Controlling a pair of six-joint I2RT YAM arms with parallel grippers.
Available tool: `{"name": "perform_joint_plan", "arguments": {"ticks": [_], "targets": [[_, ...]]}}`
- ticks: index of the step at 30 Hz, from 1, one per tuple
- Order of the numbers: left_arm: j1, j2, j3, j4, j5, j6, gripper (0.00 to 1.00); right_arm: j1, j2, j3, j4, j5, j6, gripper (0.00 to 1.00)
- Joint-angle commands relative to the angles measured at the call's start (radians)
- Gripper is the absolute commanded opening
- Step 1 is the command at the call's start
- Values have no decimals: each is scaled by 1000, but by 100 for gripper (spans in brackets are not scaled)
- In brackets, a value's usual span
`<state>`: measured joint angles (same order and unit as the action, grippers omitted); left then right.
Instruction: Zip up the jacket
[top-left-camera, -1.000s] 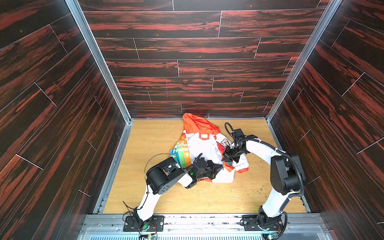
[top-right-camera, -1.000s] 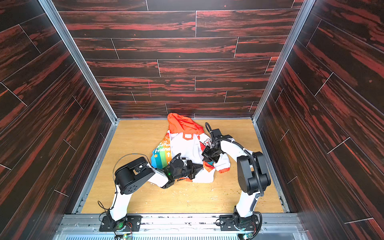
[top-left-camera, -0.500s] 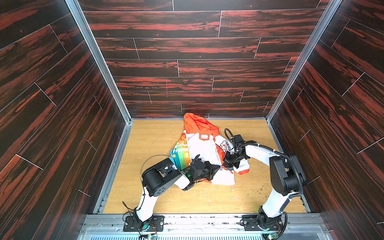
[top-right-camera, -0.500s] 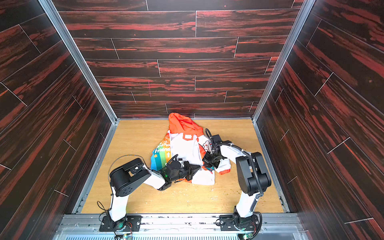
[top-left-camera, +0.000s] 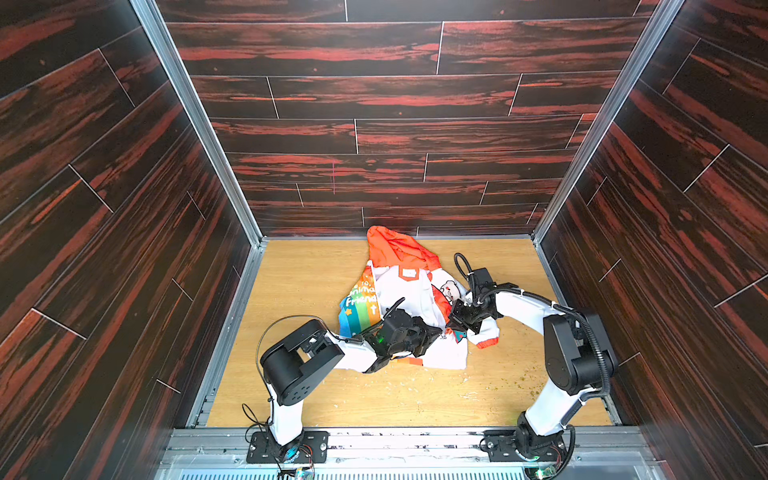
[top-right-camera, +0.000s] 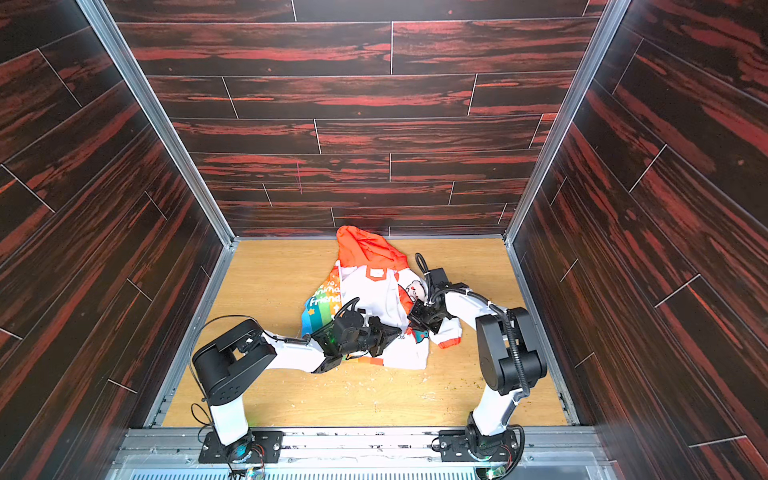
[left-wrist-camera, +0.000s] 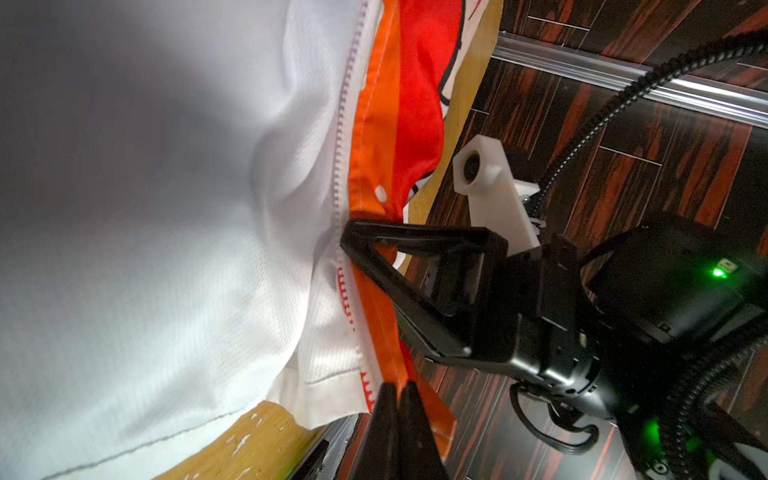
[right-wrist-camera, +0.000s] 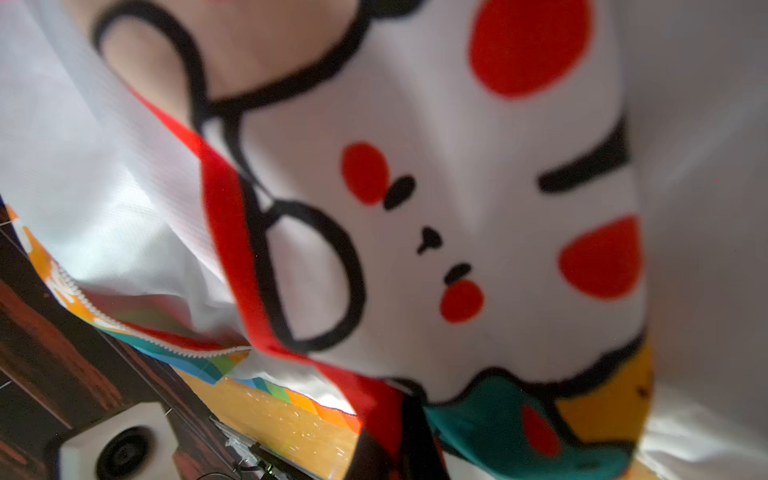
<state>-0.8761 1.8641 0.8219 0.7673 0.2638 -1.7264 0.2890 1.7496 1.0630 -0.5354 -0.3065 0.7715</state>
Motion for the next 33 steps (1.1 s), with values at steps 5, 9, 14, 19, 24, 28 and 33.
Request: {"name": "perform_joint_plan", "arguments": {"ticks": [5,9,14,19,24,28,33], "targets": [[-10,-91,67,-155,102,93,0,-55,-29,-42,64,65,-20,0],[-9,-92,102,-190,132,118,0,-60,-25,-40,67,69,-16,0],[-9,-95,133,-175,158,129,0,-59,-21,-50,77,79,-8,0],[-8,-107,149,-186,181,146,0,-68,-9,-68,88,83,-9,0],[-9,-107,156,-146,221,139,0,-79,-3,-76,100,83,-4,0],[-8,-96,168,-119,257,127,0,-82,9,-75,109,74,0,0],[-6,-58,210,-264,252,200,0,-81,-11,-69,117,42,-24,1]]}}
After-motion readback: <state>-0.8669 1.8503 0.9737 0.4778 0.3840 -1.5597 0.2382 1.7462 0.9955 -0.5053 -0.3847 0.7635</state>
